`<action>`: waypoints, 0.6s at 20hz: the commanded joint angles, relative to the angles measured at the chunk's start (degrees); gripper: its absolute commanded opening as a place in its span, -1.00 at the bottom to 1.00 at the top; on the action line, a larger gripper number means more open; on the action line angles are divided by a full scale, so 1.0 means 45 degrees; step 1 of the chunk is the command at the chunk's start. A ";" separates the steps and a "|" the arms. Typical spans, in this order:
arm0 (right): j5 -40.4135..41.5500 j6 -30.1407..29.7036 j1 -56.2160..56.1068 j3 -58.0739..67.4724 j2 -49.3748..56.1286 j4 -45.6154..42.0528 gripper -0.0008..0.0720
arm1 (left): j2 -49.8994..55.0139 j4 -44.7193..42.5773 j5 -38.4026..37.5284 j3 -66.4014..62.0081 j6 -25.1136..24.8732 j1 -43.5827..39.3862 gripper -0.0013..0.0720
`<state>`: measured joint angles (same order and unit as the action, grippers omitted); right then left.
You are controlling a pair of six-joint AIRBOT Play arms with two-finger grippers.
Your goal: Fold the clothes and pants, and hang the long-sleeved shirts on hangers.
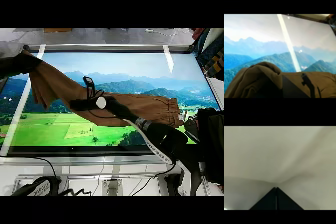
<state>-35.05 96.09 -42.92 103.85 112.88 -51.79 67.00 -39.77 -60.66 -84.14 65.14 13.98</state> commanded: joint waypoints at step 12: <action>-0.6431 -0.1253 0.7941 0.0063 -0.3264 -0.4119 -0.88 | 0.6178 -0.0253 0.3191 0.0000 -0.0005 -0.9107 -0.93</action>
<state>-60.75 90.80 -14.35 104.09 101.23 -68.55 89.43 -40.71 -50.43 -84.14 65.14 -18.72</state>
